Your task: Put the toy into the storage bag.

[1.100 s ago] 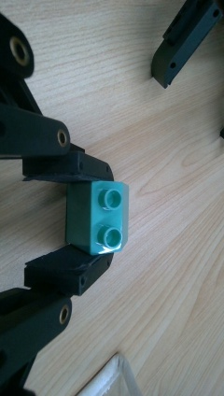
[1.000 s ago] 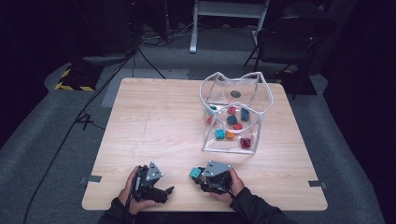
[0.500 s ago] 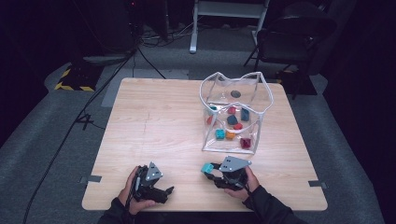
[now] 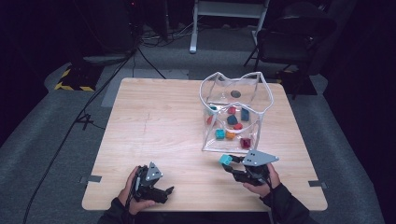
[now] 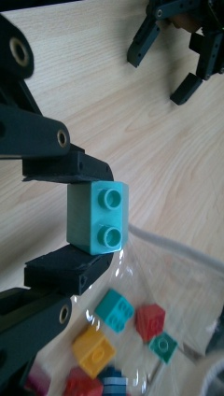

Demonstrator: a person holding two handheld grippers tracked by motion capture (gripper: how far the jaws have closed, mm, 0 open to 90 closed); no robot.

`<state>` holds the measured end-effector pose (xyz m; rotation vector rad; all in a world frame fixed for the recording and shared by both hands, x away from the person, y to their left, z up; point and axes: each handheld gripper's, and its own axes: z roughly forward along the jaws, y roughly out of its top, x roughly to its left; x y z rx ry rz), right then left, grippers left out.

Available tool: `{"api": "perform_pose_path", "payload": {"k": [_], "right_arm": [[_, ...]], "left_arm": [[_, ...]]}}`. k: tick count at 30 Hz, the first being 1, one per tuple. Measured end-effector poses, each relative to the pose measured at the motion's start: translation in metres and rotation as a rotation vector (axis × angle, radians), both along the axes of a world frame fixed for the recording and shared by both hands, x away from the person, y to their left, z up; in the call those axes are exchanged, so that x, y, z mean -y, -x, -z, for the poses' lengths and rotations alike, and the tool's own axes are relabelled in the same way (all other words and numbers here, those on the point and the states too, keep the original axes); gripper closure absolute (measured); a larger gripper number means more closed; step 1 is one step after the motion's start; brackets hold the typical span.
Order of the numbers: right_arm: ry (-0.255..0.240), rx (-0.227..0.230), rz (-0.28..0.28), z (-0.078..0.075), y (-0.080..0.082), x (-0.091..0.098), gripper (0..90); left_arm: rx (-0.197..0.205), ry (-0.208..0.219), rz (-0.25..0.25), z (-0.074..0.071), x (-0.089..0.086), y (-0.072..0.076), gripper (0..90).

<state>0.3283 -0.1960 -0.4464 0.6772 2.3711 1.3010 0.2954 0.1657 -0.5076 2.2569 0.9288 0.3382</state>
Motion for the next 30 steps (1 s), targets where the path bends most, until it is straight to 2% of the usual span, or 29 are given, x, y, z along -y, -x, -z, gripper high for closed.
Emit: {"api": "perform_pose_path", "payload": {"k": [6, 12, 25, 30], "right_arm": [[-0.028, 0.033, 0.049, -0.015, -0.001, 0.025, 59.1], [-0.069, 0.062, 0.096, -0.028, -0.004, 0.043, 59.0], [-0.128, 0.153, 0.151, -0.064, -0.003, 0.057, 59.1], [-0.134, 0.189, 0.157, -0.078, -0.004, 0.058, 59.0]], "left_arm": [[0.000, 0.001, -0.001, 0.000, 0.000, 0.000, 4.4], [0.000, 0.001, -0.001, 0.000, 0.000, 0.000, 4.4], [-0.001, 0.004, -0.002, 0.000, 0.000, 0.000, 4.4], [0.000, 0.001, 0.000, 0.000, 0.000, 0.000, 4.4]]}}
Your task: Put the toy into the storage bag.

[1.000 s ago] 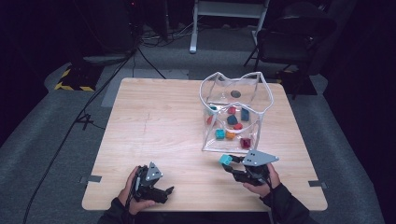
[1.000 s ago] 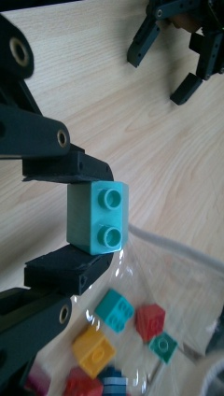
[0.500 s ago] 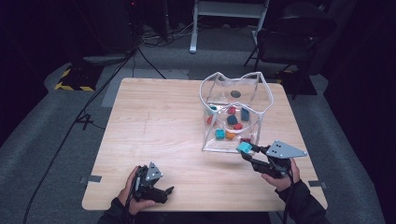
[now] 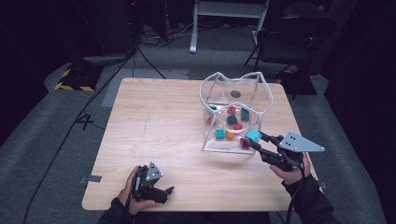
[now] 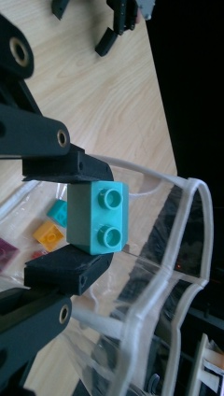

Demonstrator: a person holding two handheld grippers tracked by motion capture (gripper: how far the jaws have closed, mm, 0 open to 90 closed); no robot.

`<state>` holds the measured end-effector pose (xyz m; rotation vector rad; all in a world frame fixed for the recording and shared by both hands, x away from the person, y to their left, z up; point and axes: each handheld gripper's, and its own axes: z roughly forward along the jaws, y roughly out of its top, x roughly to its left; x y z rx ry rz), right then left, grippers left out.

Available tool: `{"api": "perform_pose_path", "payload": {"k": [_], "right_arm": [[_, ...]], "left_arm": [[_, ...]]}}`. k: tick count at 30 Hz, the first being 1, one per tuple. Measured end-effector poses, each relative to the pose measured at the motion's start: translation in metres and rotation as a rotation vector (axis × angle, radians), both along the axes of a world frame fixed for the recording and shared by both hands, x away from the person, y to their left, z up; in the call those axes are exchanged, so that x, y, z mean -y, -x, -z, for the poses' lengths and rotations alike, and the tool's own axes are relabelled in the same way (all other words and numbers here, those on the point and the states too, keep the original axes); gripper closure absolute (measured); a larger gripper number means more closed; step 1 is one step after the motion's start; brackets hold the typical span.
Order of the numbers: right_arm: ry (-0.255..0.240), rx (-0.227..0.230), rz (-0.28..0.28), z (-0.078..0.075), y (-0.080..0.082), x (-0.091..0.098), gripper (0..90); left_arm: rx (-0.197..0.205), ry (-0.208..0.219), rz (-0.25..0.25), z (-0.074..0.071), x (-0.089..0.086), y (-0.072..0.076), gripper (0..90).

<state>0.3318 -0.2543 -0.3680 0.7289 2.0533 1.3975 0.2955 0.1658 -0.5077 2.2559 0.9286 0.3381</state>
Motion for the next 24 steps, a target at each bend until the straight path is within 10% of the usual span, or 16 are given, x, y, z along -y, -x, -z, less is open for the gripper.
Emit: {"api": "perform_pose_path", "payload": {"k": [14, 24], "right_arm": [[-0.038, 0.094, 0.048, -0.057, -0.014, -0.002, 59.0], [-0.012, 0.099, 0.097, -0.067, -0.033, -0.011, 59.0]], "left_arm": [[0.000, -0.002, 0.002, 0.000, 0.000, 0.000, 4.2], [-0.002, 0.001, 0.000, 0.000, 0.000, 0.000, 4.2]]}}
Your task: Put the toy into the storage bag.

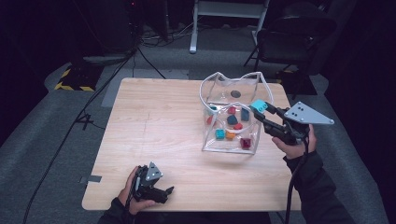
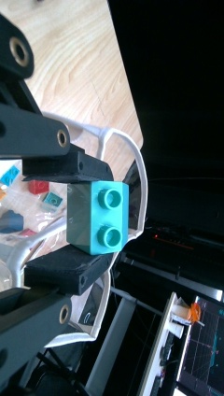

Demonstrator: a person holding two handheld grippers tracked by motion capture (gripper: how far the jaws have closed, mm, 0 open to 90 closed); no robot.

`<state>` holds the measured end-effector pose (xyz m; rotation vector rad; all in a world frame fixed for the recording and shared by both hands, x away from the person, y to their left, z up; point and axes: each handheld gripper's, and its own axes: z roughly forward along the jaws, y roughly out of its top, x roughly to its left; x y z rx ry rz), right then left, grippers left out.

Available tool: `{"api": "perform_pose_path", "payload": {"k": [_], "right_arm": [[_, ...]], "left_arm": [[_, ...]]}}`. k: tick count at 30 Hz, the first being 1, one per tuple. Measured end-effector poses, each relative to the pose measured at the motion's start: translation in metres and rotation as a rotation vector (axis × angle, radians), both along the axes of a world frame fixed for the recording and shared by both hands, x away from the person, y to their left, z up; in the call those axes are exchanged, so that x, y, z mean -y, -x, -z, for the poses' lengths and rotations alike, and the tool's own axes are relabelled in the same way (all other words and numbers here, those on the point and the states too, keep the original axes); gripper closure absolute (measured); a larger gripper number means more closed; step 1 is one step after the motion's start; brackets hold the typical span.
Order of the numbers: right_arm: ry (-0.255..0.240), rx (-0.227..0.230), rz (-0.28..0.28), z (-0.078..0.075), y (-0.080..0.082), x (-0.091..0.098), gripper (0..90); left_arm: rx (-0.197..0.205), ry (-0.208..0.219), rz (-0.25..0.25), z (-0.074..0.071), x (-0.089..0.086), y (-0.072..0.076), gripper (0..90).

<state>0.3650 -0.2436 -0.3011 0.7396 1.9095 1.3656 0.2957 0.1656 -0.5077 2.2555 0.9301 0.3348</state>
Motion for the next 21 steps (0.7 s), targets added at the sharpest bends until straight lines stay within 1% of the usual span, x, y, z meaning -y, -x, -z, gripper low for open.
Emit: {"api": "perform_pose_path", "payload": {"k": [3, 10, 13, 18, 21], "right_arm": [[0.007, -0.003, 0.017, 0.000, -0.007, -0.002, 59.0], [0.025, -0.020, 0.057, 0.000, -0.023, -0.007, 59.0], [0.023, -0.031, 0.074, 0.002, -0.030, -0.009, 58.9], [0.023, -0.066, 0.091, 0.006, -0.042, -0.010, 58.9], [0.032, -0.080, 0.103, 0.009, -0.047, -0.011, 58.8]], "left_arm": [[0.004, -0.006, 0.003, 0.000, 0.000, 0.000, 4.2], [0.002, -0.004, 0.002, 0.000, 0.000, 0.000, 4.2], [0.004, -0.006, 0.004, 0.000, 0.000, 0.000, 4.2], [0.003, -0.004, 0.003, 0.000, 0.000, 0.000, 4.2], [0.004, -0.006, 0.003, 0.000, 0.000, 0.000, 4.2]]}}
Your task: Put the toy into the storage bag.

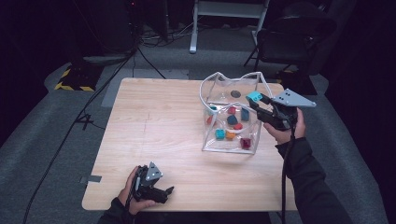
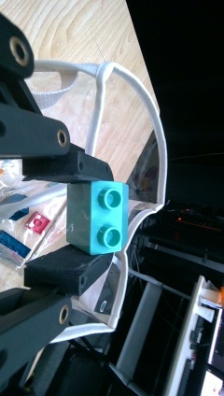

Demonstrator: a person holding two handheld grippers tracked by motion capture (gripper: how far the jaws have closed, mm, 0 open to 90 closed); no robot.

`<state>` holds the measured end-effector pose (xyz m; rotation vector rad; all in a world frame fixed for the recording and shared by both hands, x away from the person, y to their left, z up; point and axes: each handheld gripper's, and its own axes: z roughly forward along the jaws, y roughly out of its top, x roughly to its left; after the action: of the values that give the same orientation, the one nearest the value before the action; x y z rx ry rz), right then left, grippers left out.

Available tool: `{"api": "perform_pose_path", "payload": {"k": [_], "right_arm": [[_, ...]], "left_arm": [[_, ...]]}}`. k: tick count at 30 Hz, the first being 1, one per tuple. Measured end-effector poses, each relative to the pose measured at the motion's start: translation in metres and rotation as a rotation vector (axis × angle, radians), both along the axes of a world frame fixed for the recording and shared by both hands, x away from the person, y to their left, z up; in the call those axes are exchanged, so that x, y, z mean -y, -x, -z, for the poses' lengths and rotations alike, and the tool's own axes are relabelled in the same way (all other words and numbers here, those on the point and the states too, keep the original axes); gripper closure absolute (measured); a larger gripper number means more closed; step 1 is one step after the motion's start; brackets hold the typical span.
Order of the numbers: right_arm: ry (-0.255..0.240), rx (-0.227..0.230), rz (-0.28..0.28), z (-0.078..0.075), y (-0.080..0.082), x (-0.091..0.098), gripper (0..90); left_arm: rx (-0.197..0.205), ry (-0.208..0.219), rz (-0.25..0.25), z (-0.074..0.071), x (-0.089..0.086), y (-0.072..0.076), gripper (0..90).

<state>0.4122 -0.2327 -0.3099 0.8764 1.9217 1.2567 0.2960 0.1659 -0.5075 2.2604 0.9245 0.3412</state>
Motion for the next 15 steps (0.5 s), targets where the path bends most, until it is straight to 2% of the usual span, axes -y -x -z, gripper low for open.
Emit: {"api": "perform_pose_path", "payload": {"k": [4, 15], "right_arm": [[-0.005, -0.009, 0.019, 0.0019, -0.0034, 0.0004, 53.7], [-0.003, -0.004, 0.027, 0.0021, -0.0002, 0.0034, 51.1]], "left_arm": [[-0.002, 0.003, -0.002, 0.0001, 0.0002, 0.0001, 4.2], [-0.003, 0.004, -0.002, 0.0002, 0.0002, 0.0002, 4.2]]}}
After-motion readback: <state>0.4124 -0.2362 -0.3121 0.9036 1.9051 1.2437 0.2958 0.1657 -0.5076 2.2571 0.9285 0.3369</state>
